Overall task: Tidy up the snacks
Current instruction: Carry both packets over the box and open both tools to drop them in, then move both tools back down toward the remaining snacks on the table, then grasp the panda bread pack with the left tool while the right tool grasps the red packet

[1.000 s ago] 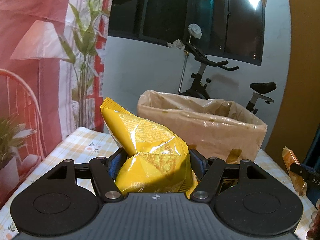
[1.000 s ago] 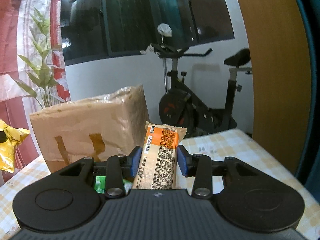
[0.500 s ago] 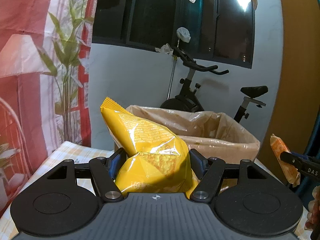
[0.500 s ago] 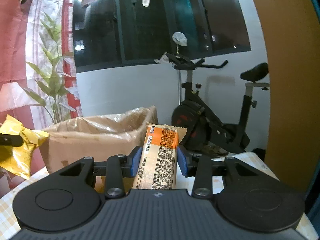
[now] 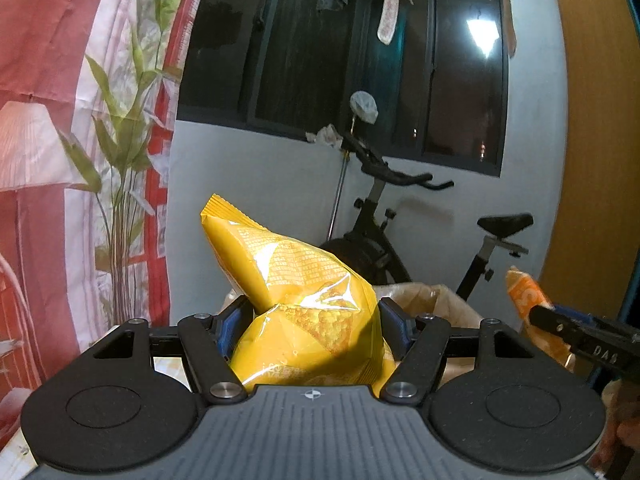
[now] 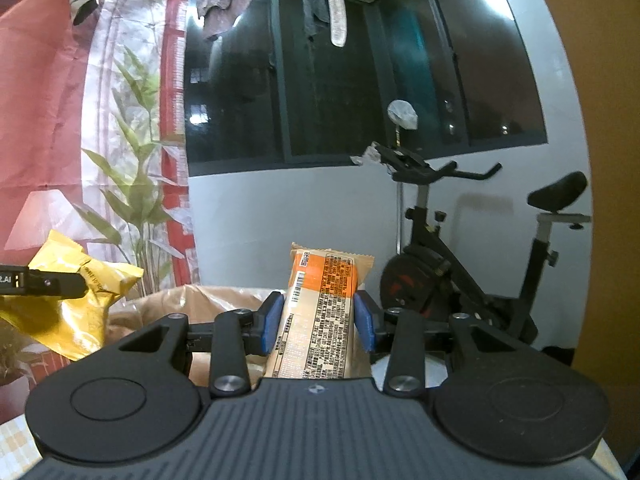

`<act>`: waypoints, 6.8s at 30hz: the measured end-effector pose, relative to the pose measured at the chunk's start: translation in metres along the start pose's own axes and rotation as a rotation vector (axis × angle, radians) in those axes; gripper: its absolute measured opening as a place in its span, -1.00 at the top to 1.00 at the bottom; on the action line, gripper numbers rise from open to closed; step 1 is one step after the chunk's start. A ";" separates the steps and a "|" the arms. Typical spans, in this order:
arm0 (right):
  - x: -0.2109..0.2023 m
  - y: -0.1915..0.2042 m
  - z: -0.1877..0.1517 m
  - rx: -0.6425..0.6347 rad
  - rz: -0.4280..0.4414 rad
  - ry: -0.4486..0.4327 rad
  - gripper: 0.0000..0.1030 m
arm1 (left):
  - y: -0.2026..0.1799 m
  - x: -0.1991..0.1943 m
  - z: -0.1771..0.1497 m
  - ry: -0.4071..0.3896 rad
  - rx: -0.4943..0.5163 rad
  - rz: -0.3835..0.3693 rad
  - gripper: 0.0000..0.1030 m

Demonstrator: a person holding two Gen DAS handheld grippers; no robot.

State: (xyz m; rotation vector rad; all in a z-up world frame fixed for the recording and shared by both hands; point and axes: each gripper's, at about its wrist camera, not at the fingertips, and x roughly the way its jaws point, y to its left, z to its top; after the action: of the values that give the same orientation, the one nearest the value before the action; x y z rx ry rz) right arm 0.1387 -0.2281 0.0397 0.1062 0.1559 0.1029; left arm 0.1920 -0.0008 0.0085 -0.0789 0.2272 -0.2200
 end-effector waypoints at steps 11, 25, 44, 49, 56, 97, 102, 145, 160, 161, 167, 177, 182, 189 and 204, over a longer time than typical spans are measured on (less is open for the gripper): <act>0.065 0.028 0.008 -0.049 0.068 0.002 0.20 | -0.022 0.049 0.022 -0.128 0.060 0.076 -0.38; 0.118 0.021 -0.012 -0.008 0.013 0.214 0.20 | -0.010 0.124 0.000 0.108 0.143 0.131 -0.49; 0.072 0.017 0.002 -0.108 0.004 0.240 -0.19 | 0.017 0.059 0.004 0.165 0.081 0.090 -0.85; 0.053 0.012 0.000 -0.099 0.004 0.235 -0.19 | 0.023 0.041 -0.001 0.179 0.054 0.077 -0.87; 0.027 0.004 -0.005 -0.071 0.001 0.226 -0.25 | 0.031 0.021 -0.014 0.204 0.043 0.087 -0.88; -0.044 -0.002 -0.096 -0.027 -0.043 0.297 -0.25 | 0.042 -0.032 -0.113 0.303 0.013 0.083 -0.87; -0.046 0.000 -0.107 -0.042 -0.049 0.314 -0.25 | 0.046 -0.034 -0.126 0.328 0.008 0.094 -0.87; -0.041 -0.035 -0.183 -0.110 -0.170 0.593 -0.25 | 0.045 -0.038 -0.165 0.385 -0.079 0.124 -0.87; -0.041 -0.036 -0.185 -0.077 -0.116 0.607 -0.28 | 0.041 -0.038 -0.171 0.403 -0.072 0.108 -0.86; -0.041 -0.036 -0.185 -0.074 -0.114 0.605 -0.28 | 0.040 -0.038 -0.172 0.403 -0.069 0.107 -0.86; -0.041 -0.037 -0.186 -0.073 -0.100 0.592 -0.09 | 0.041 -0.041 -0.173 0.404 -0.064 0.113 -0.86; -0.047 -0.037 -0.183 -0.052 -0.083 0.555 -0.01 | 0.045 -0.039 -0.174 0.401 -0.063 0.138 -0.86; -0.046 -0.037 -0.184 -0.056 -0.077 0.556 -0.01 | 0.060 -0.029 -0.166 0.389 -0.117 0.183 -0.86; -0.044 -0.036 -0.185 -0.054 -0.068 0.562 -0.01 | 0.082 0.012 -0.141 0.344 -0.165 0.242 -0.86; -0.042 -0.037 -0.186 -0.050 -0.067 0.565 -0.01 | 0.129 0.058 -0.163 0.493 -0.223 0.128 -0.70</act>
State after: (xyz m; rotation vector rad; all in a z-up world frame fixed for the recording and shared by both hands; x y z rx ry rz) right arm 0.0707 -0.2511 -0.1406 0.0191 0.7201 0.0675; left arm 0.2364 0.1026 -0.1750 -0.2314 0.7463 -0.0825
